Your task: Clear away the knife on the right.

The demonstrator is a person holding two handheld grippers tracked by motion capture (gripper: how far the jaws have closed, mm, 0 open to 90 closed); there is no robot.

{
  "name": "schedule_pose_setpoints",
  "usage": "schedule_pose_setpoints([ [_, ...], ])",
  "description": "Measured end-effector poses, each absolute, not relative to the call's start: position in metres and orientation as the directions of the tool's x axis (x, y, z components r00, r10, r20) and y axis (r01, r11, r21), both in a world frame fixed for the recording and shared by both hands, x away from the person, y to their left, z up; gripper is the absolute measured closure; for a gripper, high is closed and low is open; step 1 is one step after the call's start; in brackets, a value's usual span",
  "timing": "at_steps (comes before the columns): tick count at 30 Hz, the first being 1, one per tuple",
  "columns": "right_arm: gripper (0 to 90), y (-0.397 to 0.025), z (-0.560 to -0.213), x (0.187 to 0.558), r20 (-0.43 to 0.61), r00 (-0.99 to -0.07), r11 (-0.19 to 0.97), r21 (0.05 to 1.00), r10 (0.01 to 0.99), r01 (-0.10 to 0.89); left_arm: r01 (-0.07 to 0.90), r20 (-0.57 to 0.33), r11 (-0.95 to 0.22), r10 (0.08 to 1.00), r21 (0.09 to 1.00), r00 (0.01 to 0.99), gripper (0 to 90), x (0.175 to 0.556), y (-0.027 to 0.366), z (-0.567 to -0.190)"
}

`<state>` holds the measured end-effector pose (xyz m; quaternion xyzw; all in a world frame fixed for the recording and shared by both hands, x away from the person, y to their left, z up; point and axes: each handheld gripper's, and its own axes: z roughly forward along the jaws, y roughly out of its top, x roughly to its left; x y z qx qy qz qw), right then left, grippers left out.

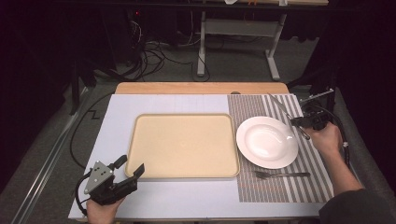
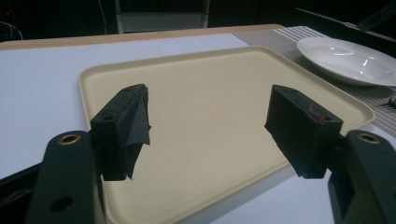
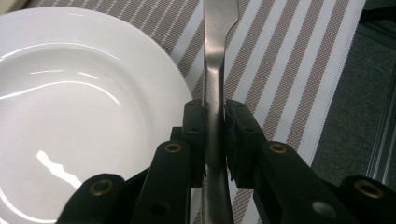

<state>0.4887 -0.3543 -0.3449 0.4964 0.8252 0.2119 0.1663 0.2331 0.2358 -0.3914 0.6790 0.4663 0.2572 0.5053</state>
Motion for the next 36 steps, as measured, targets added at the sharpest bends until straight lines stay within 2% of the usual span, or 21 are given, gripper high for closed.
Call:
schedule_pose_setpoints([
  [11, 80.1, -0.327, -0.345, 0.452, -0.058, -0.516, 0.466, 0.524, 0.855, 0.713, 0.364, -0.116, -0.057, 0.892, 0.930, 0.436, 31.1, 0.235, 0.234, -0.391],
  [23, 80.1, -0.297, -0.349, 0.418, 0.000, -0.551, 0.459, 0.556, 0.834, 0.693, 0.378, -0.144, -0.036, 0.887, 0.925, 0.439, 31.2, 0.238, 0.237, -0.393],
  [36, 80.1, -0.266, -0.349, 0.384, 0.007, -0.617, 0.501, 0.578, 0.787, 0.644, 0.372, -0.128, -0.054, 0.885, 0.926, 0.447, 31.6, 0.239, 0.237, -0.392],
])
